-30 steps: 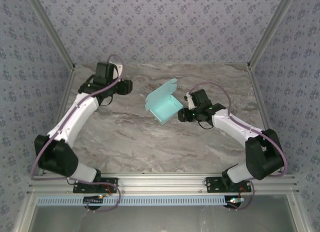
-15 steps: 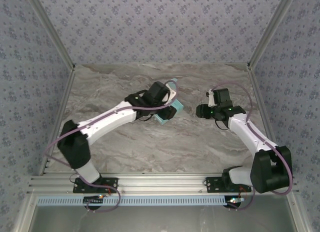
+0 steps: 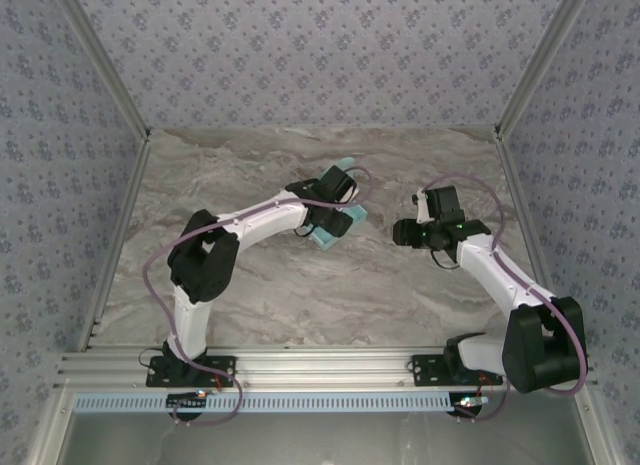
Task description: Fold the paper box
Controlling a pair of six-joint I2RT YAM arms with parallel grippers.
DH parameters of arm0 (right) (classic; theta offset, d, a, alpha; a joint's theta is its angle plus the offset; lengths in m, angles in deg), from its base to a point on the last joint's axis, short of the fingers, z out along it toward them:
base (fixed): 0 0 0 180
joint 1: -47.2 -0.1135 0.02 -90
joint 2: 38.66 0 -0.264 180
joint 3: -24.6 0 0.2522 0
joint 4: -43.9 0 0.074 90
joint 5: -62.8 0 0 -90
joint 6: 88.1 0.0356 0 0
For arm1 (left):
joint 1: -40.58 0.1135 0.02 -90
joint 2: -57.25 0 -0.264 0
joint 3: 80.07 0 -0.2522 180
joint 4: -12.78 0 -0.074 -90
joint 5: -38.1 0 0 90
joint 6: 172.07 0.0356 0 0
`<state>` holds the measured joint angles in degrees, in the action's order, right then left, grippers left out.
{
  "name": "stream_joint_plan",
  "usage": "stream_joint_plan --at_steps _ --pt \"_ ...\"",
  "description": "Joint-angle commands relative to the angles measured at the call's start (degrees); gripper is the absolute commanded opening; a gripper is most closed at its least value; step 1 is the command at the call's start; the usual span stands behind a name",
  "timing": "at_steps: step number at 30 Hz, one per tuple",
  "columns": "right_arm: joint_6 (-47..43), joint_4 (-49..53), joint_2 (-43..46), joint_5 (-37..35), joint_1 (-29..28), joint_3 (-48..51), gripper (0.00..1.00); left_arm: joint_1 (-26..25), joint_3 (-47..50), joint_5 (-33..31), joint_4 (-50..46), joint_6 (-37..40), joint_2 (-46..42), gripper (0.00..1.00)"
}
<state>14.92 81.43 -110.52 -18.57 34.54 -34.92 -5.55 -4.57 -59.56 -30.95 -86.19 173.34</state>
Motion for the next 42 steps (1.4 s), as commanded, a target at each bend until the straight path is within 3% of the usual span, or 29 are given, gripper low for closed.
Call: stream_joint_plan --at_steps 1,11,23,31,37,42 --pt "-0.11 -0.06 0.93 1.00 0.02 0.75 0.55 -0.02 -3.37 -2.01 -0.37 0.51 1.94 0.58" --pt "-0.10 -0.05 1.11 1.09 -0.10 0.86 0.56 0.16 -4.86 -2.97 -0.39 0.34 5.01 0.62" --pt "0.24 -0.08 1.26 0.98 -0.58 0.87 0.56 -0.02 -4.07 -1.30 0.17 -0.68 2.82 0.65" --pt "3.21 -6.89 -3.33 2.81 -1.39 -0.81 0.56 -1.22 1.45 5.76 4.14 -3.01 -7.33 0.66" --pt "3.71 -12.34 -12.15 5.93 -2.61 -6.64 0.57 -1.16 11.32 11.79 8.39 -5.58 -20.01 0.66" --pt "3.50 -15.40 -21.21 6.14 -5.41 -12.80 0.59 0.54 19.59 12.13 9.87 -7.83 -30.87 0.67"
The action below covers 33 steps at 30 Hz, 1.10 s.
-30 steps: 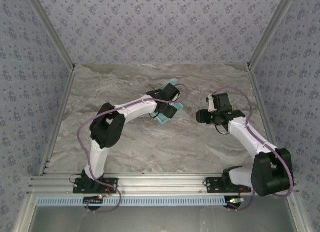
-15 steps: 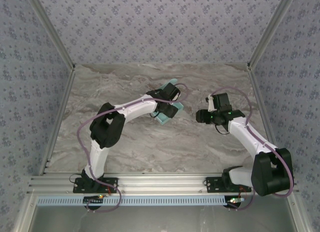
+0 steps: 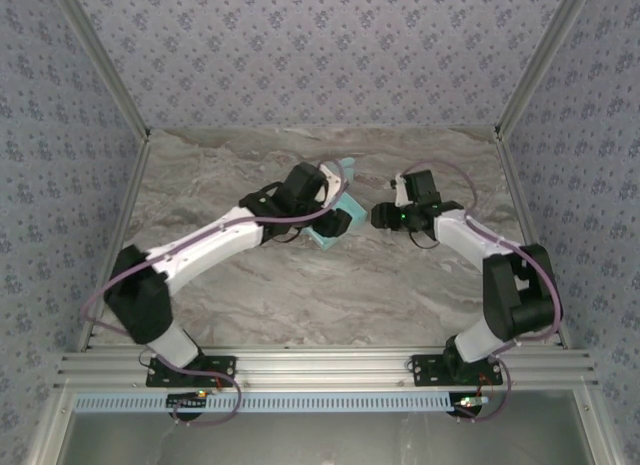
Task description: Fold the paper box
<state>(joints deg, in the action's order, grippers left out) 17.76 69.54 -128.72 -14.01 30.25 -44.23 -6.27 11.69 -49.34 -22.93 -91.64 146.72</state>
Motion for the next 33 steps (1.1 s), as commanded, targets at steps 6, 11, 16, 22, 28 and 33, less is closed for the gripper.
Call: stream_joint_plan --at_steps 6,11,16,22,28,33 --pt "0.14 -5.37 -12.69 3.55 -1.98 -10.37 0.59 7.66 12.78 0.51 2.68 -6.41 -14.62 0.69" --pt "-0.28 -5.11 -17.65 5.67 -2.55 -14.83 0.58 16.01 19.59 3.73 4.50 -10.21 -20.19 0.72" --pt "-0.73 -4.29 -18.42 6.71 -3.67 -14.79 0.57 22.05 23.01 6.03 5.50 -11.51 -21.71 0.73" --pt "0.18 -5.00 -15.68 7.28 -5.32 -9.66 0.57 25.13 24.81 6.38 7.61 -12.06 -21.80 0.74" --pt "2.27 -7.26 -11.41 7.90 -8.01 -4.38 0.57 25.32 26.79 8.09 11.89 -12.97 -21.07 0.75" --pt "1.21 -5.47 -6.44 5.19 -9.15 -1.85 0.57 25.25 27.69 10.03 15.18 -11.57 -19.81 0.75"
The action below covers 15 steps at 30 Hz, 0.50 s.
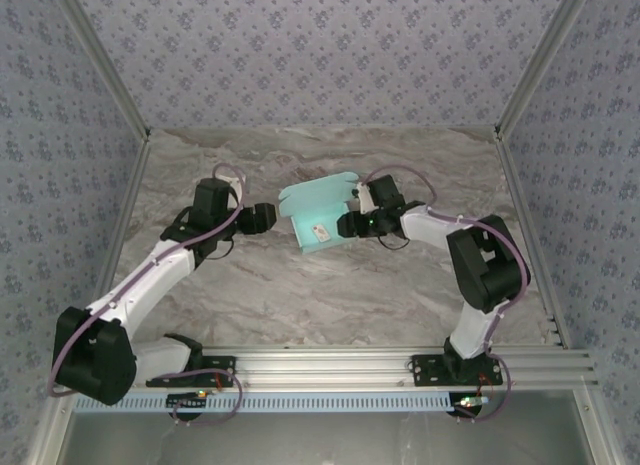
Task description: Fold the paper box
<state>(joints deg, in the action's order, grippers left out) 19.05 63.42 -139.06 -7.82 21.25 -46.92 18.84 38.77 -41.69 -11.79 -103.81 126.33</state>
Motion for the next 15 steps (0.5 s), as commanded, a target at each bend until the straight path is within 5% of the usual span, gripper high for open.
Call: stream_joint_plan --at_steps 1,6,15 --pt "-0.95 1.37 5.21 -2.33 0.10 0.90 0.58 0.20 0.85 2.66 4.82 1.13 1.03 0.75" --pt "-6.78 3.60 9.57 -9.57 1.83 -0.14 0.60 0.12 0.33 3.11 7.78 3.22 4.28 0.75" --pt "-20.31 -6.82 8.25 -8.76 3.94 -1.30 0.61 -0.53 -0.29 3.96 15.87 10.21 11.26 0.75"
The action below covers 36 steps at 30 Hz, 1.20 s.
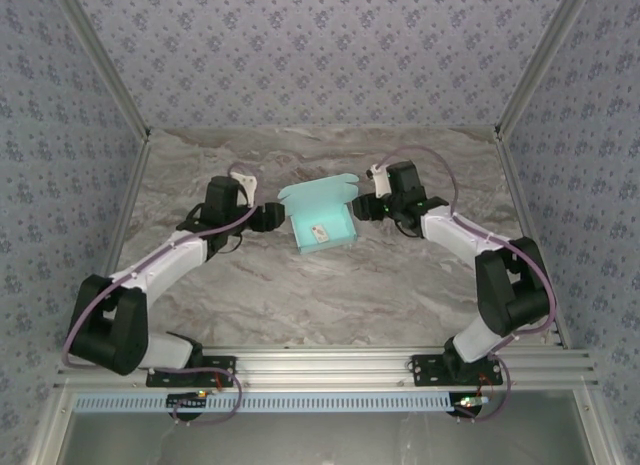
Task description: Fold the paper box
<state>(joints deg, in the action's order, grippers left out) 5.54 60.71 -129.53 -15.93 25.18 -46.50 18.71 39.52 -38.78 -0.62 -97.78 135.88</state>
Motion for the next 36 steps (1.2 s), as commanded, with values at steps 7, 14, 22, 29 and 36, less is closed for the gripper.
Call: stream_joint_plan --at_steps 7,14,22,29,36 --pt "-12.95 -4.58 -6.82 1.55 0.11 -7.32 0.59 -1.66 -3.27 0.41 7.52 9.29 6.87 0.74" --pt "-15.71 -4.27 -9.65 4.50 0.19 -10.42 0.54 -2.83 -6.30 -2.23 6.86 12.26 10.49 0.67" --pt "-16.40 -3.54 -10.90 5.35 0.00 -10.43 0.44 -3.36 -9.33 -1.02 5.57 12.58 13.22 0.45" --pt "-16.56 -3.14 -11.05 5.45 -0.15 -10.43 0.27 -3.70 -10.21 -0.35 5.07 12.67 13.85 0.29" --pt "-16.40 -2.59 -10.75 5.13 -0.56 -12.18 0.15 -3.88 -11.17 0.32 4.08 12.91 14.33 0.16"
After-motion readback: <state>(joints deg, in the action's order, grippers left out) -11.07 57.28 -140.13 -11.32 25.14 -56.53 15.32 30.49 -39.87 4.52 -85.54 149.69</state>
